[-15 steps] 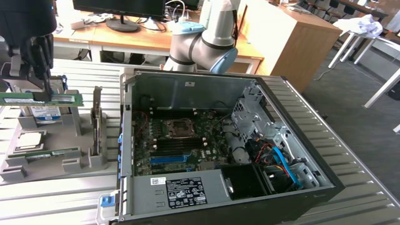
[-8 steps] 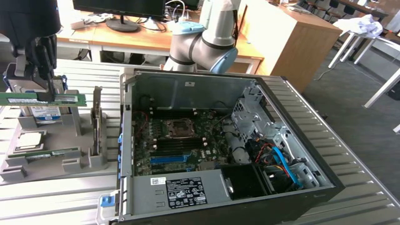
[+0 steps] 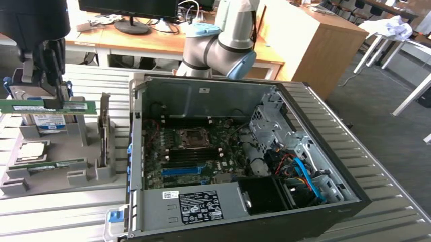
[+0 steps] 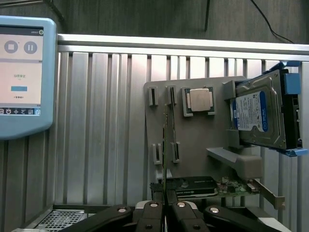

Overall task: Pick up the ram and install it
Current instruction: 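Pick up the ram and move it above insertion slot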

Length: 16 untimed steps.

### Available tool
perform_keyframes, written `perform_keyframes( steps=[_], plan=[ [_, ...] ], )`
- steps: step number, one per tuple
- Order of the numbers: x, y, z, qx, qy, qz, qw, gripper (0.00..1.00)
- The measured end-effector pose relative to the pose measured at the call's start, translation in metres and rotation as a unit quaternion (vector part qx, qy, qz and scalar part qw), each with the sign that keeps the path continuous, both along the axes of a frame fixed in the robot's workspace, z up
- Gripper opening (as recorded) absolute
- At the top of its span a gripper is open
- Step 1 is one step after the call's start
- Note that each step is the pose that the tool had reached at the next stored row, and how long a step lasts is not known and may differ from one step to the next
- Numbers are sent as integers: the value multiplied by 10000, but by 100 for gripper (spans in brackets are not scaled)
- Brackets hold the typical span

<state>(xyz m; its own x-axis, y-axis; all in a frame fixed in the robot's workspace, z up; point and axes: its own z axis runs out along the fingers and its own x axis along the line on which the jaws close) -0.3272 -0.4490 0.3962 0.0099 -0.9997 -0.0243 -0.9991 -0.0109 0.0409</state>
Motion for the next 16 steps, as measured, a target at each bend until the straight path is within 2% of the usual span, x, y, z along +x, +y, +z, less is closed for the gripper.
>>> perform_keyframes(
  steps=[16],
  plan=[
    [117, 0, 0, 0, 0, 0, 10000, 13]
  ],
)
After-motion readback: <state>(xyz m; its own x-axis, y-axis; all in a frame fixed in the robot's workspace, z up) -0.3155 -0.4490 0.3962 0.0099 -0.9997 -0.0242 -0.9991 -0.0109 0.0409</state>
